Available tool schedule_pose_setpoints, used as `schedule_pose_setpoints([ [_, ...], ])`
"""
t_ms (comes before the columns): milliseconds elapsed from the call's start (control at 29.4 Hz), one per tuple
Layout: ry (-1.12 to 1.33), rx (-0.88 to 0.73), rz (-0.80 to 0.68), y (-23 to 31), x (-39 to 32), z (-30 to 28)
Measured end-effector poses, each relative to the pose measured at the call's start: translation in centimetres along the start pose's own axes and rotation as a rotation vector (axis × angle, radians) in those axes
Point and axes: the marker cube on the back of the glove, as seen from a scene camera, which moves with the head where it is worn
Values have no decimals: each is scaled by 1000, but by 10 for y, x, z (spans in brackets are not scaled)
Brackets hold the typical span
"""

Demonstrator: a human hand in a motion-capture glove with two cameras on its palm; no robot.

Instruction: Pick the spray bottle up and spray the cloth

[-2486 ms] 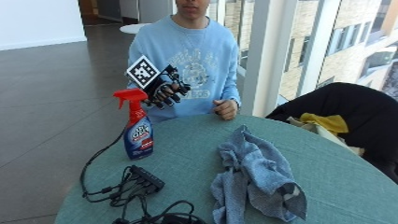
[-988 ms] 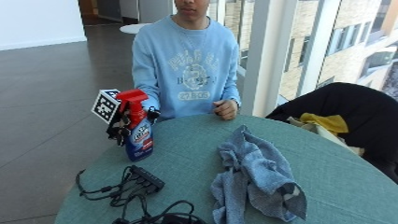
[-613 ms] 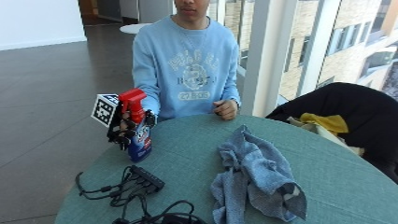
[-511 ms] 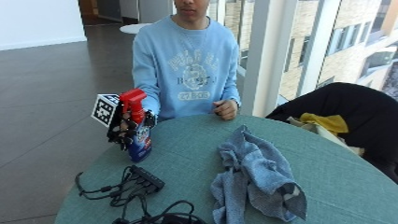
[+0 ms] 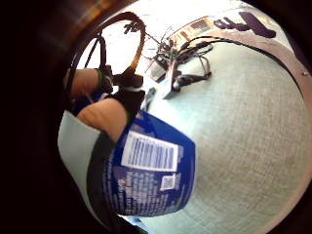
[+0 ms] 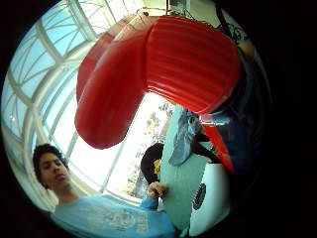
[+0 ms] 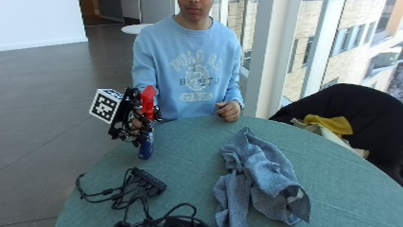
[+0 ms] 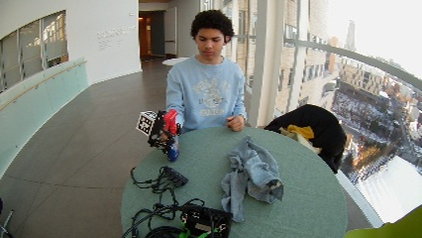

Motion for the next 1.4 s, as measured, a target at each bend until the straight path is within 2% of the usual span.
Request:
schedule_pose_setpoints([
  [341,-32,-164,-73,-12,-26,16],
  [545,-86,-336,-123,-14,-47,41],
  [749,-147,-414,-252,-20,-67,79],
  [954,-125,-609,-220,-15,-87,108],
  [1158,-74,-669,-226,-20,-93,116],
  [1397,-32,-732,-150,-36,-90,117],
])
